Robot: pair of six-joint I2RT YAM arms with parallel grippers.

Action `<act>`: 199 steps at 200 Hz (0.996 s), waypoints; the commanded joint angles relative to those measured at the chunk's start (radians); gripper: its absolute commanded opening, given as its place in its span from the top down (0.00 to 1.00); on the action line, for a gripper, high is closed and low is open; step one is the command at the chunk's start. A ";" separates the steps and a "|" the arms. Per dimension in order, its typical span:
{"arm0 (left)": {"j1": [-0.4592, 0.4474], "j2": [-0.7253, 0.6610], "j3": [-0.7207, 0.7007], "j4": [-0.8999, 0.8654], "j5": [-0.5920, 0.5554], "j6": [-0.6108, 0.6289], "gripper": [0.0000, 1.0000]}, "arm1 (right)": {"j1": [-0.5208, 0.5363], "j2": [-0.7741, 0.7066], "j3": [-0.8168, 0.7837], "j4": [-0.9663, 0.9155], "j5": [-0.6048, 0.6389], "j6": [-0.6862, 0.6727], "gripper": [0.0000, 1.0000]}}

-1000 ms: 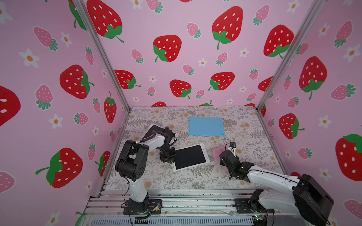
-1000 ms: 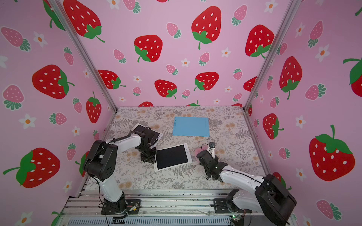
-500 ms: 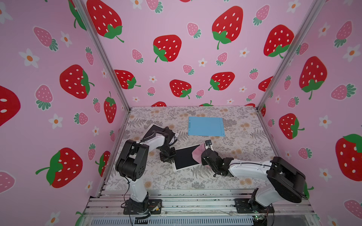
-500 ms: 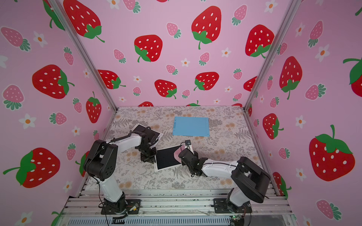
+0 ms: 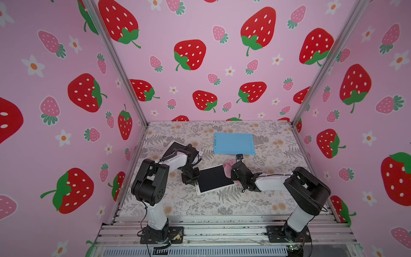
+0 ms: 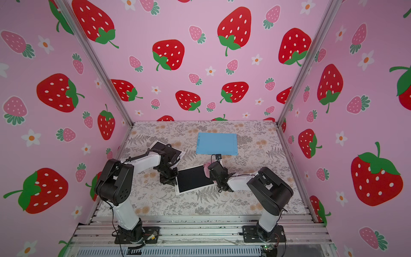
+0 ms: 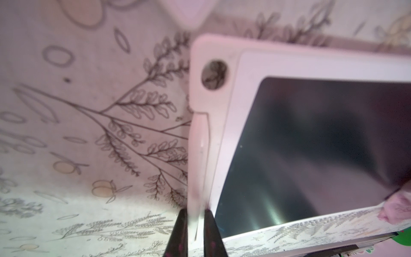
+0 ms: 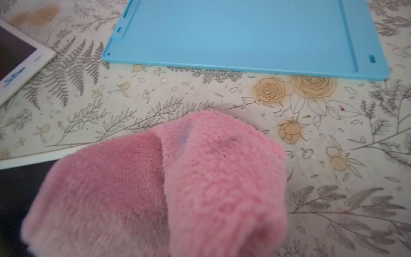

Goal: Wipe the drawing tablet
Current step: Wipe the dirt from the drawing tablet.

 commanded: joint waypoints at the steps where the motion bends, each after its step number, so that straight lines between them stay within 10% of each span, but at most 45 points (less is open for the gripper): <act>1: -0.010 0.132 -0.068 0.094 -0.169 -0.021 0.89 | 0.053 0.034 0.039 -0.029 -0.084 -0.004 1.00; 47: -0.010 0.134 -0.069 0.094 -0.170 -0.017 0.89 | -0.131 0.006 -0.071 -0.027 -0.146 0.018 1.00; 99: -0.010 0.136 -0.062 0.085 -0.172 -0.011 0.89 | 0.093 0.106 0.141 -0.095 -0.145 -0.025 1.00; 145: -0.007 0.140 -0.066 0.084 -0.175 -0.009 0.89 | -0.129 0.051 0.019 -0.118 -0.182 0.007 1.00; 199: -0.006 0.153 -0.047 0.075 -0.177 -0.010 0.90 | 0.093 0.140 0.210 -0.190 -0.149 0.025 1.00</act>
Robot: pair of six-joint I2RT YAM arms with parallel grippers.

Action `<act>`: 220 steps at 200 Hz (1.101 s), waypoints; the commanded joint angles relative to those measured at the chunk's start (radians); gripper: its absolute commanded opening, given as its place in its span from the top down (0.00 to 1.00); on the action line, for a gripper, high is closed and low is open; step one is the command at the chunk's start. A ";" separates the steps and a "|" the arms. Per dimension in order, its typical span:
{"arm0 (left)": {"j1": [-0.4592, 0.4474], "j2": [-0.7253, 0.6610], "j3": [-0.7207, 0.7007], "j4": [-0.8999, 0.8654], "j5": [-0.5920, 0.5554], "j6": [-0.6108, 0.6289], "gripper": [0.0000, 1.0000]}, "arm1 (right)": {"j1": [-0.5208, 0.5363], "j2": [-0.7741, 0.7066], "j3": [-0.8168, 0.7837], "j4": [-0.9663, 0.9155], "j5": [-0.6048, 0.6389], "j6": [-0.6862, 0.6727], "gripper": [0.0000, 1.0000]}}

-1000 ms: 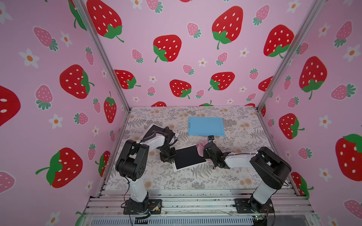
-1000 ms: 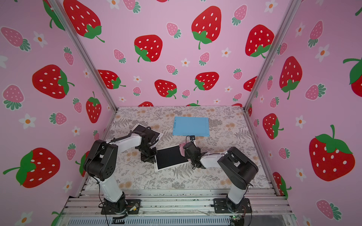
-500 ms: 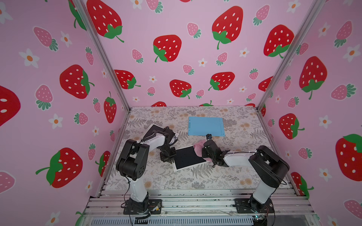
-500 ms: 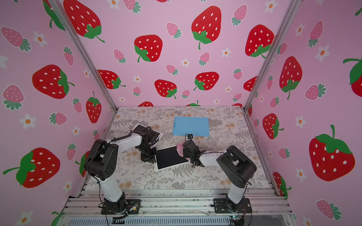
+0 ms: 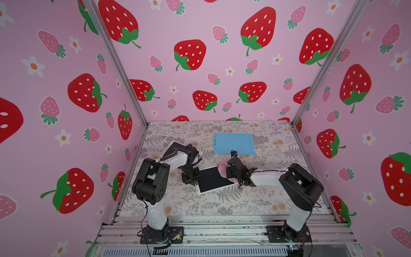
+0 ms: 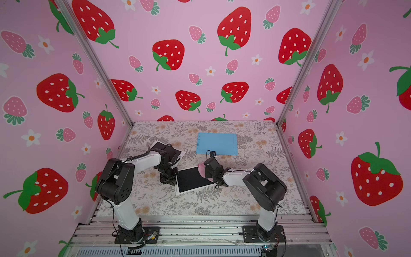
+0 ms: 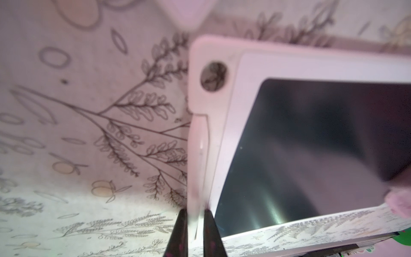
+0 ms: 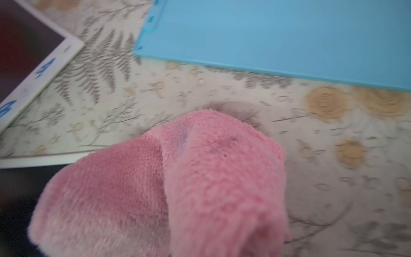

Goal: Wipe the drawing tablet
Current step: Wipe the dirt from the drawing tablet.

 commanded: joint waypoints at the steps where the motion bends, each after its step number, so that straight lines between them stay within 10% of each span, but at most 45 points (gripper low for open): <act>1: -0.006 0.136 -0.069 0.098 -0.178 -0.012 0.90 | 0.066 0.045 0.044 -0.105 0.006 0.023 1.00; 39: -0.006 0.136 -0.067 0.096 -0.179 -0.014 0.90 | -0.094 -0.006 -0.061 -0.116 -0.034 0.042 1.00; 87: -0.004 0.136 -0.063 0.089 -0.179 -0.016 0.90 | 0.099 0.124 0.213 -0.255 -0.022 0.005 1.00; 137: -0.002 0.133 -0.066 0.088 -0.180 -0.014 0.90 | -0.116 0.037 -0.018 -0.233 -0.052 0.072 1.00; 191: -0.001 0.140 -0.062 0.090 -0.178 -0.015 0.90 | 0.090 0.070 0.101 -0.239 -0.062 0.045 1.00; 220: -0.001 0.141 -0.063 0.093 -0.176 -0.017 0.90 | -0.025 0.002 -0.058 -0.234 -0.055 0.131 1.00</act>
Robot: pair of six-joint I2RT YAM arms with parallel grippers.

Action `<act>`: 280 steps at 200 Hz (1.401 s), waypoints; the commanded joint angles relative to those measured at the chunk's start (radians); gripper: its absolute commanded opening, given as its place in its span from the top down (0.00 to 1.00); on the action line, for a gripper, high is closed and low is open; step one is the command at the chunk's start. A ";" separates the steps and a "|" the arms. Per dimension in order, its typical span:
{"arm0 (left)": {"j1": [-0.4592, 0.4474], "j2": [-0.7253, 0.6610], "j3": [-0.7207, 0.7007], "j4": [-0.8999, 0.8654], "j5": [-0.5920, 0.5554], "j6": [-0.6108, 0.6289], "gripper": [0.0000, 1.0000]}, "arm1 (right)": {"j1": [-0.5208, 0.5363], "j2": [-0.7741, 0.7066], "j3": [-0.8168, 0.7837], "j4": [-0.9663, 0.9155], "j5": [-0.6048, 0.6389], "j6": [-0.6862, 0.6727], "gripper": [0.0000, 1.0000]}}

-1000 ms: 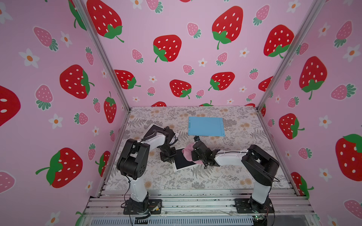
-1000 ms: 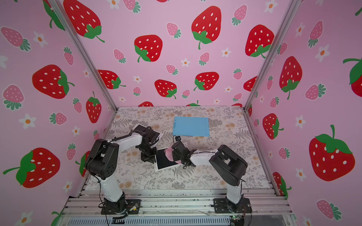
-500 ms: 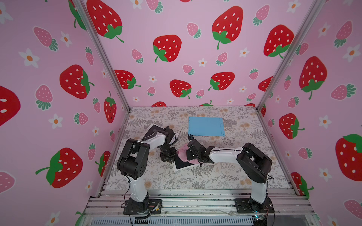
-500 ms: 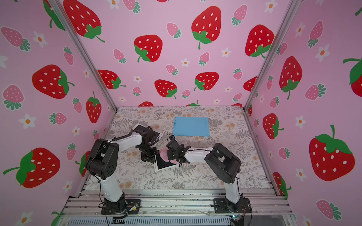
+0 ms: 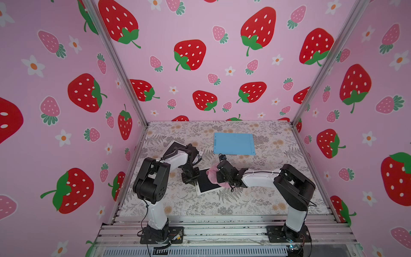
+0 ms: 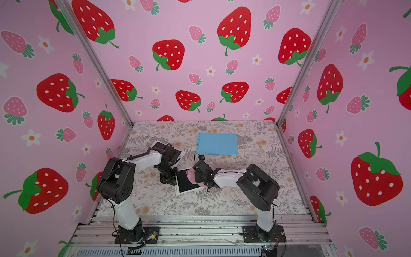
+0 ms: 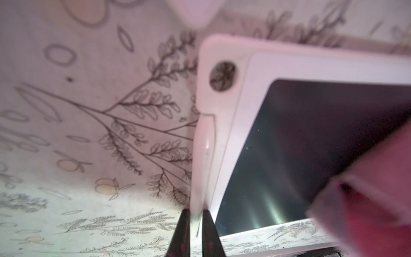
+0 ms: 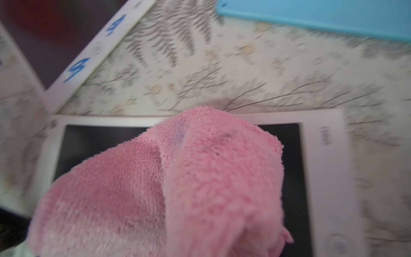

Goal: Wipe the drawing tablet
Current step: Wipe the dirt from the drawing tablet.

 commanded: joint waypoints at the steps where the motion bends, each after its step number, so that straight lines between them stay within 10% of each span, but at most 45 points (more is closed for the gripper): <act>1: -0.003 0.130 -0.077 0.115 -0.174 -0.017 0.90 | -0.103 -0.034 -0.136 -0.094 -0.022 0.066 1.00; 32: -0.003 0.132 -0.078 0.120 -0.174 -0.018 0.90 | -0.171 -0.170 -0.283 -0.110 -0.018 0.035 1.00; 80: -0.004 0.141 -0.063 0.116 -0.171 -0.018 0.90 | 0.046 -0.107 -0.151 -0.156 0.004 0.070 1.00; 131: -0.004 0.135 -0.080 0.125 -0.171 -0.020 0.90 | -0.185 -0.239 -0.372 -0.123 -0.051 0.080 1.00; 180: -0.006 0.134 -0.072 0.121 -0.172 -0.019 0.90 | 0.015 -0.157 -0.178 -0.164 -0.027 0.096 1.00; 233: -0.006 0.127 -0.076 0.121 -0.171 -0.022 0.90 | -0.197 -0.269 -0.388 -0.147 -0.040 0.062 1.00; 280: -0.005 0.138 -0.051 0.107 -0.171 -0.017 0.91 | 0.090 -0.160 -0.161 -0.167 -0.021 0.063 1.00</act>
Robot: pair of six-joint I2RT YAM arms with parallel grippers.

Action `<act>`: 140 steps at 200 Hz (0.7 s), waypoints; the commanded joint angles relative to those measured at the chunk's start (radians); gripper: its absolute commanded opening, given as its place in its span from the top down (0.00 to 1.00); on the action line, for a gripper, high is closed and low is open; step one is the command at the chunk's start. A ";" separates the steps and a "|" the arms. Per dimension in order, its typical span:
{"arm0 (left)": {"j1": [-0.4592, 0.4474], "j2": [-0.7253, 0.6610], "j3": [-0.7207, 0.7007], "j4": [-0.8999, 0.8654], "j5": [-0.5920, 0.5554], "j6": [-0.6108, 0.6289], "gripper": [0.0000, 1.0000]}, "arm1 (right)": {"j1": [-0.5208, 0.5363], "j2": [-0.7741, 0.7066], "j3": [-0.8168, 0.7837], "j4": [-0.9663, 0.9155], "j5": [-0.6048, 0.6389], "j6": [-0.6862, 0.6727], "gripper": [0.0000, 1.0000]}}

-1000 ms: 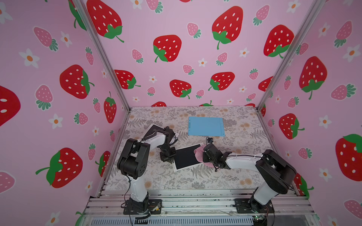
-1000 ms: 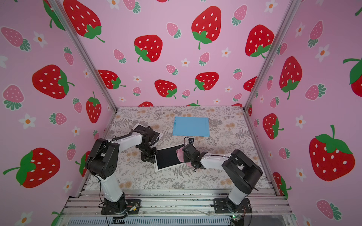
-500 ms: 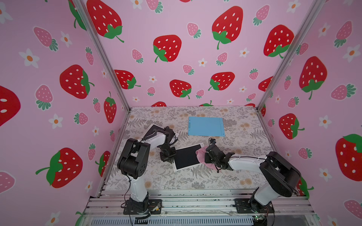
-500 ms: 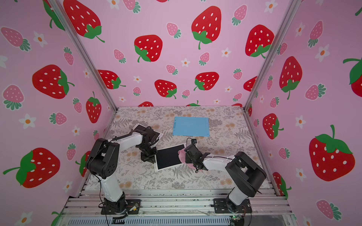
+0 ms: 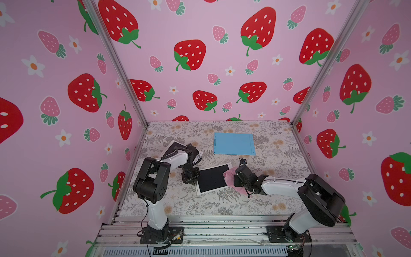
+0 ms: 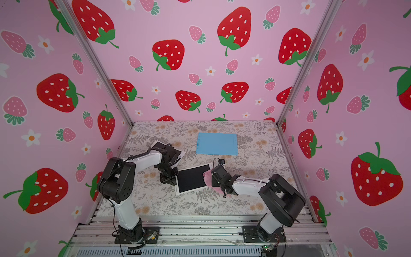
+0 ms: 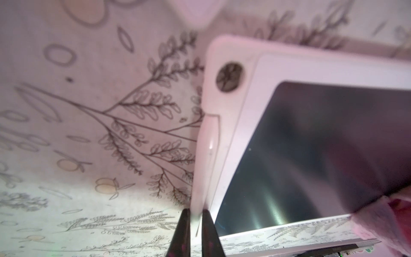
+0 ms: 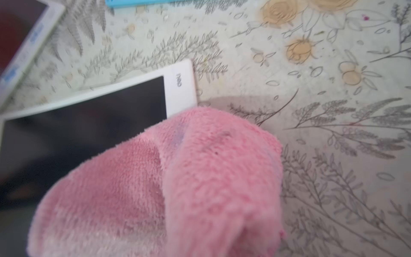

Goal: Wipe the drawing tablet
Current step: Wipe the dirt from the drawing tablet.

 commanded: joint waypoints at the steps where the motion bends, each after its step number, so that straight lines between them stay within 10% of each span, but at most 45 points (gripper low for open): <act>1: -0.006 0.129 -0.064 0.121 -0.171 -0.017 0.91 | 0.144 0.104 0.108 -0.122 -0.022 -0.013 1.00; 109: -0.006 0.129 -0.065 0.121 -0.168 -0.013 0.91 | -0.097 0.026 -0.082 -0.157 -0.012 0.038 1.00; 140: -0.006 0.129 -0.059 0.120 -0.168 -0.015 0.91 | -0.030 0.017 -0.086 -0.106 -0.042 0.010 1.00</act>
